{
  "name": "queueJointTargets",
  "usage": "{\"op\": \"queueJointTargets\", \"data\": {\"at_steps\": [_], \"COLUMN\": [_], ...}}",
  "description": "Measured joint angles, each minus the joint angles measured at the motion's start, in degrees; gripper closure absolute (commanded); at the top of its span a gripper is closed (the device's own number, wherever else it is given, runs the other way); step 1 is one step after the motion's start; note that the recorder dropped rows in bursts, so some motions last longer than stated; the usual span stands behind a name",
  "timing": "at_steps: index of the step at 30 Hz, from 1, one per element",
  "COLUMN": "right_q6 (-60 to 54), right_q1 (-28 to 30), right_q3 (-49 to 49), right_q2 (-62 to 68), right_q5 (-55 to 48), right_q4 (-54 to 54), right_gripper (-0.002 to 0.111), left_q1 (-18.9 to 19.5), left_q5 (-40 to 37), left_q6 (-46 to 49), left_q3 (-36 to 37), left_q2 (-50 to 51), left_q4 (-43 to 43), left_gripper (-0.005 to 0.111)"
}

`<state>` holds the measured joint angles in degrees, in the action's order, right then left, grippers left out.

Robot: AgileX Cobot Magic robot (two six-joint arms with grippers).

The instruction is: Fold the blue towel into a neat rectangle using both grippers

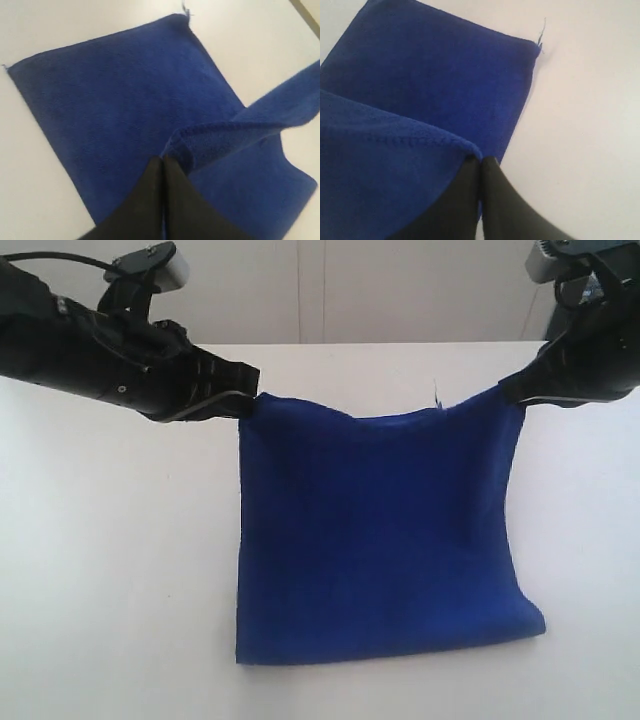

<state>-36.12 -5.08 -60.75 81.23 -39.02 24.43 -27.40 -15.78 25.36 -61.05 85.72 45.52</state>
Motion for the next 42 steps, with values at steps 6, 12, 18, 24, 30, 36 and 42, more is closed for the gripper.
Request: {"op": "queueJointTargets", "data": {"at_steps": [6, 12, 18, 24, 30, 36, 42], "right_q6": [1.5, 1.8, 2.5, 2.9, 3.1, 3.1, 3.2], "right_q1": [0.0, 0.0, 0.0, 0.0, 0.0, 0.0, 0.0], "right_q3": [0.0, -2.3, -7.9, -12.9, -17.6, -20.6, -20.9], "right_q2": [4.8, 8.3, 12.0, 18.7, 23.6, 26.8, 33.0], "right_q5": [7.9, 10.3, 11.0, 11.6, 11.5, 11.7, 16.8], "right_q4": [0.0, 0.0, 0.2, 0.5, 0.9, 1.8, 2.8], "right_gripper": [0.108, 0.108, 0.108, 0.108, 0.108, 0.108, 0.108], "left_q1": [0.8, 0.8, 0.9, 2.1, 3.6, 5.6, 5.8], "left_q5": [4.8, 5.9, 7.8, 8.8, 9.0, 9.2, 10.4], "left_q6": [0.0, 0.0, 0.0, 0.0, 0.0, 0.0, 0.0], "left_q3": [-0.3, -5.6, -9.0, -12.3, -16.1, -18.6, -21.8], "left_q2": [4.7, 8.1, 11.3, 16.1, 18.3, 21.5, 27.8], "left_q4": [1.0, 1.4, 2.4, 2.8, 2.8, 2.8, 2.9], "left_gripper": [0.107, 0.107, 0.107, 0.107, 0.107, 0.107, 0.107]}}
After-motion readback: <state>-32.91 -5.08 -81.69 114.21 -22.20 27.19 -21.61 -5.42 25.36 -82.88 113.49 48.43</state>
